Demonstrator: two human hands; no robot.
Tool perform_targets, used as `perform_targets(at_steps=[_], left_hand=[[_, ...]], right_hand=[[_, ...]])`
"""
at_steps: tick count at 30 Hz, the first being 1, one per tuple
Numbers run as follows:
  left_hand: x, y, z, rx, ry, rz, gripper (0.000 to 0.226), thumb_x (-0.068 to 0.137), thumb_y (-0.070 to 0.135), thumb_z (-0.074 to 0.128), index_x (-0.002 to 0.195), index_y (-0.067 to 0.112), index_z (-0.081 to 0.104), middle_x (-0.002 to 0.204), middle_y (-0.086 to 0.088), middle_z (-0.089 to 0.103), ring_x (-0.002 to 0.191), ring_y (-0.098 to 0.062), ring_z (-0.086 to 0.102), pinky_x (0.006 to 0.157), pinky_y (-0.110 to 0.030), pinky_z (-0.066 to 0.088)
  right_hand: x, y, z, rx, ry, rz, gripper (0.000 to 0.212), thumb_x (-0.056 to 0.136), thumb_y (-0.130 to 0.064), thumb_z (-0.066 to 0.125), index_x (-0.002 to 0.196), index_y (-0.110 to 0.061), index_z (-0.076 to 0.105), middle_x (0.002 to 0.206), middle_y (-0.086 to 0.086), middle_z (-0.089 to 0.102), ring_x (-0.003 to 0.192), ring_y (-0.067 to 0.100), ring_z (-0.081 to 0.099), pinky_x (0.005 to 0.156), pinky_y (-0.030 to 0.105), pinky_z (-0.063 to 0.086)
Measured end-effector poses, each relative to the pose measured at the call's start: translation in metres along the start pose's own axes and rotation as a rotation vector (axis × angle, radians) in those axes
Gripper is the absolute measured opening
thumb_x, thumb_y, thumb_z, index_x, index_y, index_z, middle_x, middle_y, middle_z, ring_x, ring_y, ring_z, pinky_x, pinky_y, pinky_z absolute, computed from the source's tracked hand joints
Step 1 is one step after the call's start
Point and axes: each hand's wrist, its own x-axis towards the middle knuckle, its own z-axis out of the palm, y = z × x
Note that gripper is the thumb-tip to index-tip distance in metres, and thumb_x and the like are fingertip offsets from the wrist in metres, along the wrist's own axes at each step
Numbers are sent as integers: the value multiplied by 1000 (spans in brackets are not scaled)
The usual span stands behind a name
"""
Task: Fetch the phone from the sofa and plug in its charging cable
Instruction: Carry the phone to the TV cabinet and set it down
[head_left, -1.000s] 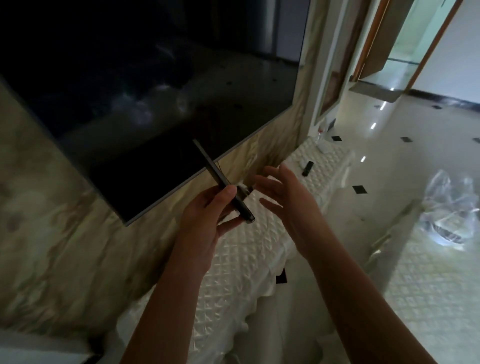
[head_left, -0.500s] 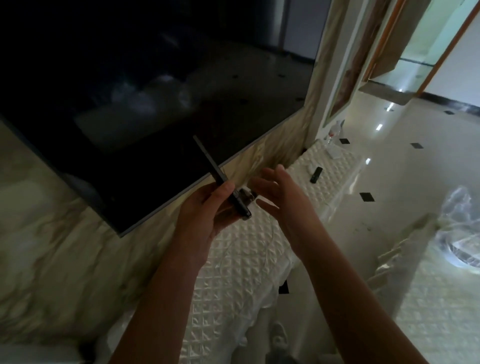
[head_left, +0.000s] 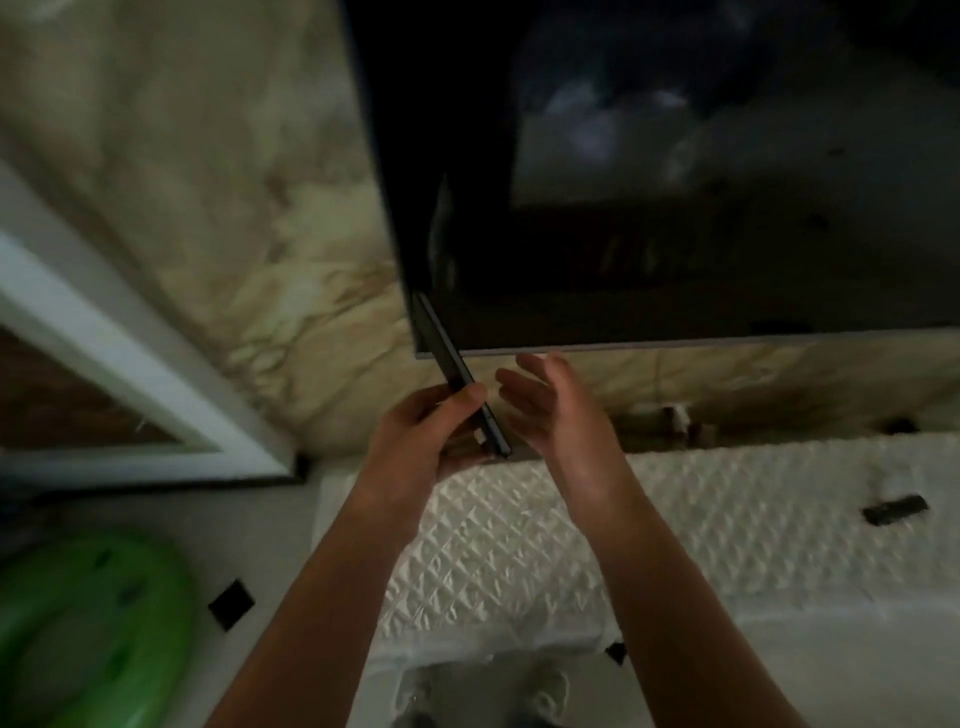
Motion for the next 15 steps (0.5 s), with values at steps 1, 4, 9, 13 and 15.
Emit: perform_targets(at_steps=[1, 4, 9, 13, 15], left_hand=[[-3, -2, -11, -12, 52, -1, 36, 73, 36, 78, 101, 13, 73, 91, -7, 79, 88, -22, 76, 65, -29, 59], [-13, -10, -46, -41, 171, -7, 18, 78, 32, 75, 88, 18, 78, 85, -3, 79, 86, -19, 76, 67, -31, 60], [-32, -35, -96, -80, 314, -37, 18, 75, 29, 78, 87, 16, 78, 78, -2, 76, 83, -18, 75, 67, -34, 60], [-32, -65, -124, -62, 363, -95, 29, 72, 33, 80, 93, 13, 76, 81, -5, 77, 87, -22, 76, 69, -36, 61], [-27, -80, -132, -55, 378, -126, 33, 72, 31, 81, 97, 10, 74, 81, -6, 77, 87, -23, 76, 69, -38, 61]], right_hand=[[4, 4, 10, -23, -40, 16, 45, 95, -50, 35, 127, -27, 56, 116, -9, 68, 111, 10, 61, 98, 34, 44], [13, 17, 38, -67, -135, 62, 45, 95, -49, 34, 126, -25, 56, 115, -8, 68, 112, 11, 61, 103, 38, 40], [20, 42, 74, -30, -259, 166, 41, 98, -42, 33, 125, -20, 55, 106, -6, 67, 104, 10, 62, 93, 30, 45], [27, 71, 79, -78, -270, 197, 32, 98, -40, 33, 114, -23, 55, 111, -1, 64, 104, 11, 60, 96, 34, 44], [33, 87, 78, -105, -258, 200, 33, 98, -40, 34, 116, -22, 55, 119, 1, 64, 106, 12, 60, 95, 34, 46]])
